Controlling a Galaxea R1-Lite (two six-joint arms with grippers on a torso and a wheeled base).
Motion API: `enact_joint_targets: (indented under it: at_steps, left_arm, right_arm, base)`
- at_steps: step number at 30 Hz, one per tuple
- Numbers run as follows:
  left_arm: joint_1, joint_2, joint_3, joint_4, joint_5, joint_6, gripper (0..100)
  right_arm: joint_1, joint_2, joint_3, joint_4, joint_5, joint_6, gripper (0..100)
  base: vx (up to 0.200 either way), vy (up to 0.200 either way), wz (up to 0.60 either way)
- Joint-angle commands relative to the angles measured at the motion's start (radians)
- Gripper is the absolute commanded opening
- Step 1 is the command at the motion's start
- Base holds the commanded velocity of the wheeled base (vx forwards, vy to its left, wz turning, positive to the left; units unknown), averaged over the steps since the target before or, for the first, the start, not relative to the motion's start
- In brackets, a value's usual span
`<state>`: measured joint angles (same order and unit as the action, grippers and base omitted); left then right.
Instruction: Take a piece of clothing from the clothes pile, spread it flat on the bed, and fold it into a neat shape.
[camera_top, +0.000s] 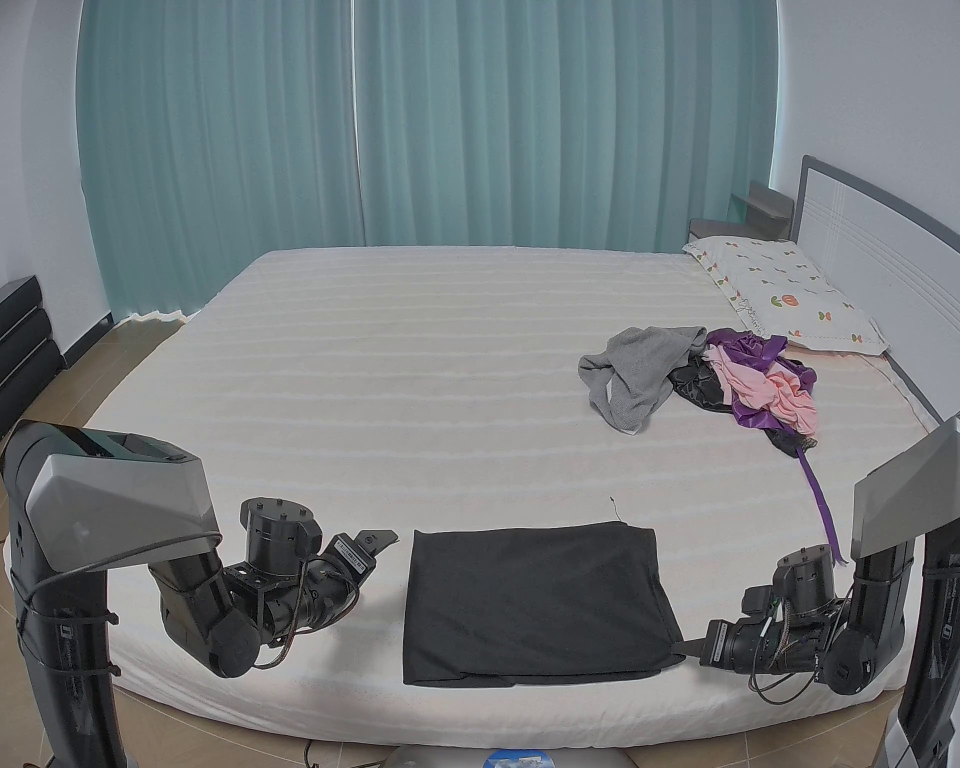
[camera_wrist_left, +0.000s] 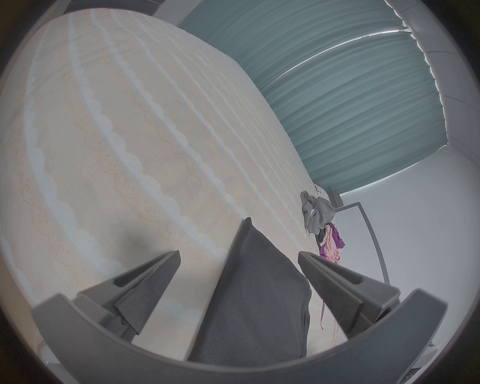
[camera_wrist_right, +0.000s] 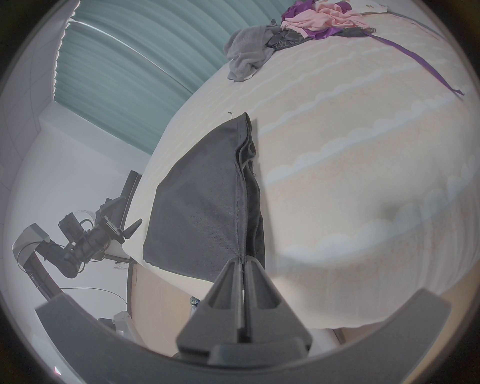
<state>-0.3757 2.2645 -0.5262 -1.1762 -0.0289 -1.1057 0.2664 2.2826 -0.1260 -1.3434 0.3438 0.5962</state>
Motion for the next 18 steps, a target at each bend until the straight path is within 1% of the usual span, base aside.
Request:
enact_joint_targets:
  at_steps: [1, 9, 12, 17, 18]
  left_arm:
    - [0.0, 0.0, 0.0, 0.0, 0.0, 0.0, 100]
    - [0.0, 0.0, 0.0, 0.0, 0.0, 0.0, 100]
    - [0.0, 0.0, 0.0, 0.0, 0.0, 0.0, 100]
    - [0.0, 0.0, 0.0, 0.0, 0.001, 0.0, 100]
    - [0.0, 0.0, 0.0, 0.0, 0.0, 0.0, 100]
  right_arm:
    - [-0.012, -0.018, 0.003, 0.0, 0.001, 0.001, 0]
    - [-0.019, -0.021, 0.022, 0.0, 0.003, -0.022, 0]
    - [-0.024, -0.018, 0.028, 0.0, 0.004, -0.044, 0]
    - [-0.024, -0.011, 0.029, 0.0, 0.006, -0.052, 0]
    - [-0.022, -0.008, 0.029, 0.0, 0.006, -0.058, 100]
  base:
    - [0.0, 0.0, 0.0]
    - [0.0, 0.0, 0.0]
    - [0.0, 0.0, 0.0]
    - [0.0, 0.0, 0.0]
    - [0.0, 0.0, 0.0]
